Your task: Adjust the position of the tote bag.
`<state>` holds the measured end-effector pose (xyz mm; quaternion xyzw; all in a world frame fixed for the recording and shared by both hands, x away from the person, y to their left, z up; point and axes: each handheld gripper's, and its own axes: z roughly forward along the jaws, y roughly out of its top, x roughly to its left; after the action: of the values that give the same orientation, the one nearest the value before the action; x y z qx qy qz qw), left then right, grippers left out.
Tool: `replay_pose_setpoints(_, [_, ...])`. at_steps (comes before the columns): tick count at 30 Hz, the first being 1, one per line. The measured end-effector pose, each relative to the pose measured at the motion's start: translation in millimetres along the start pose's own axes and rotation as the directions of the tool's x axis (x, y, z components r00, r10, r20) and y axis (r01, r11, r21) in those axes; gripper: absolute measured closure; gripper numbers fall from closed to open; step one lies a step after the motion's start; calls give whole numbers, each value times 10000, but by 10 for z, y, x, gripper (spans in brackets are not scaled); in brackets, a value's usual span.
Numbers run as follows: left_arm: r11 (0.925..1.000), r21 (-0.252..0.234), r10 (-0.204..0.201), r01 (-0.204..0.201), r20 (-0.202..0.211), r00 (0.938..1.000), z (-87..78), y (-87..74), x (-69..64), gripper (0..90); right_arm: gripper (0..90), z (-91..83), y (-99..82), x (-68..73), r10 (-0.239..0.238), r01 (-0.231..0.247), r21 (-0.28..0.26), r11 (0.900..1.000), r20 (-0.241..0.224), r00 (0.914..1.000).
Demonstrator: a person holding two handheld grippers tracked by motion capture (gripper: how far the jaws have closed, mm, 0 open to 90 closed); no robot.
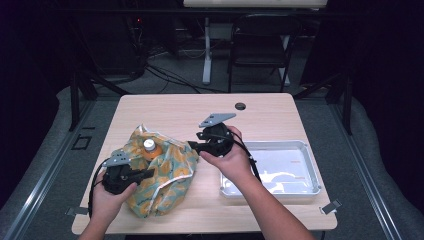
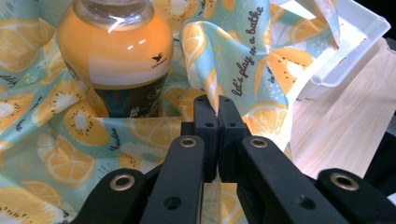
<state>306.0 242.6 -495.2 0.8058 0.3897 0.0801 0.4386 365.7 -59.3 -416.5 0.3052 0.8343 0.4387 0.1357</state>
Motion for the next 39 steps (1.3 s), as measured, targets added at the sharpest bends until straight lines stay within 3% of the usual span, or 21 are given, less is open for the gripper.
replay_pose_setpoints(18, [10000,23,66,-67,138,9999,24,-3,-24,896,573,396,330,284,-739,755,461,9961,-343,9967])
replay_pose_setpoints(30, [9994,158,288,-293,359,9989,53,13,-83,897,550,698,332,357,-1139,1157,1240,9855,-216,9933])
replay_pose_setpoints(37, [9988,198,447,-457,444,9980,79,9,-111,897,621,830,306,349,-1405,1382,1572,9778,36,9901])
replay_pose_setpoints(39, [9986,241,450,-462,481,9978,92,3,-125,898,679,862,299,334,-1451,1403,1594,9772,189,9892])
